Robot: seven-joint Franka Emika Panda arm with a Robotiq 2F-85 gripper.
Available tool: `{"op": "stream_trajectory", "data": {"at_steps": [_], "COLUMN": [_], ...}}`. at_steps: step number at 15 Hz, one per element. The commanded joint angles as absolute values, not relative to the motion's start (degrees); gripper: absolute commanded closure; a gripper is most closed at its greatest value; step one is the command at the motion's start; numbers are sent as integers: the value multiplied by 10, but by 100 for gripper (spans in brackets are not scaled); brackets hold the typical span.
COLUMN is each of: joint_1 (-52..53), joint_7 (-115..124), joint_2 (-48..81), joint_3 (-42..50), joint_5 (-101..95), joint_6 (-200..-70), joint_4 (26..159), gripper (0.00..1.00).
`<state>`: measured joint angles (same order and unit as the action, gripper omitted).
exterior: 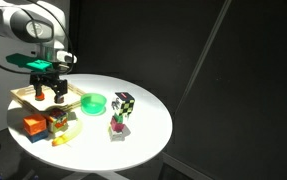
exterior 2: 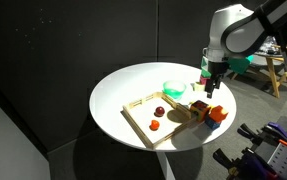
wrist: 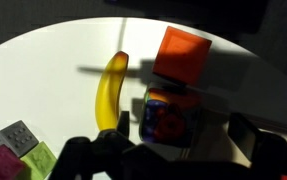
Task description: Pick up the block with the number nine on it and put it on the table close to the tray
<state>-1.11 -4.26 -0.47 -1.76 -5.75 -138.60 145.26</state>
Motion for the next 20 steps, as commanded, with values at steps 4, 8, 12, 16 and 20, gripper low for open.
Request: {"op": "stream_trajectory", "data": {"at_steps": [4,8,12,16,20], "joint_1": [2,7,9,10,15], "joint_7": [-35,-41,-39,-37,-39], "joint_2": [-90,-132,-168,-193,-215], "joint_3": [-14,-13,-12,-13,-12], "joint_5": [-17,0,3,0,7], "joint_6": [-1360,-1337,-1312,-1292,-1275], "joint_4": [1491,1499,1499,1492,1485], "gripper": [0,0,0,0,0]}}
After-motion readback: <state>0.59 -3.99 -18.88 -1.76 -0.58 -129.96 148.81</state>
